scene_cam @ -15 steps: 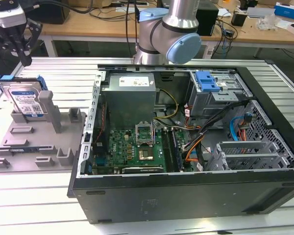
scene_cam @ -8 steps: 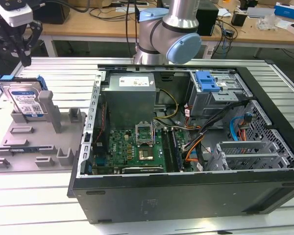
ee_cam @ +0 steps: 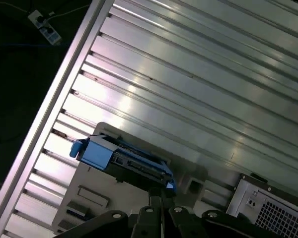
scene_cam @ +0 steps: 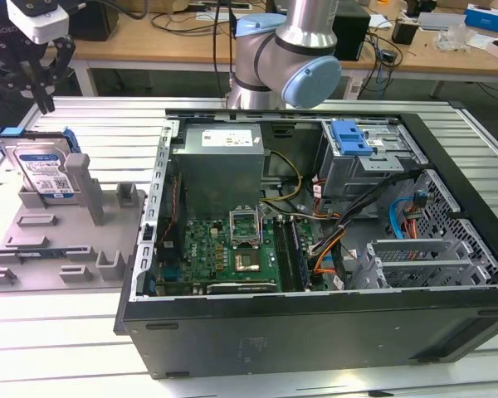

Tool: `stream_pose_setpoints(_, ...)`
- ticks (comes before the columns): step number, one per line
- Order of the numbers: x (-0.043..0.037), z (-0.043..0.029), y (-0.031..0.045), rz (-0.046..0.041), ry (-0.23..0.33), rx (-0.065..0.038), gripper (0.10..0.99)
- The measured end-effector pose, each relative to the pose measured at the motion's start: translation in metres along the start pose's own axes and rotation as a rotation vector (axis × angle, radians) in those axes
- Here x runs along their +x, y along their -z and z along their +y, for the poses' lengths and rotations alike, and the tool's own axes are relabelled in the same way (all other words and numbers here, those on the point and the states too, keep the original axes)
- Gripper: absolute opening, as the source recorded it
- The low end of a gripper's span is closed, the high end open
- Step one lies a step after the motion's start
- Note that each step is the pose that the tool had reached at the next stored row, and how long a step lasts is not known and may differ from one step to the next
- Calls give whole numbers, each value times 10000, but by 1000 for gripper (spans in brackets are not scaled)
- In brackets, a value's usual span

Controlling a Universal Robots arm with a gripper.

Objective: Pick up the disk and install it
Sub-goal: 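Pick up the disk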

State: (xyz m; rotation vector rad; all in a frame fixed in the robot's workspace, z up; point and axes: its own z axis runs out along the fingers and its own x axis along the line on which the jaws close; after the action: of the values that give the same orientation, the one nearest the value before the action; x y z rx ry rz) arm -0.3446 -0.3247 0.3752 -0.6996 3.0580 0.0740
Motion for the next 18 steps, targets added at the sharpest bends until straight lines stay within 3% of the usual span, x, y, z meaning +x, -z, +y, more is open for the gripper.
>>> stream_pose_setpoints(1,0,0,0,8,131,-3,235)
stream_pose_setpoints(2,-1,-1,-1,15,255,-5,235)
stream_pose_setpoints(5,-3,-2,-2,42,702,-15,416)
stream_pose_setpoints(7,-4,-2,-3,56,948,-20,416)
stream_pose_setpoints(8,-4,-2,-4,65,1125,-22,482)
stream_pose_setpoints(16,-4,-2,-11,144,2346,22,482)
stream_pose_setpoints(18,-4,-3,-21,178,3097,13,482)
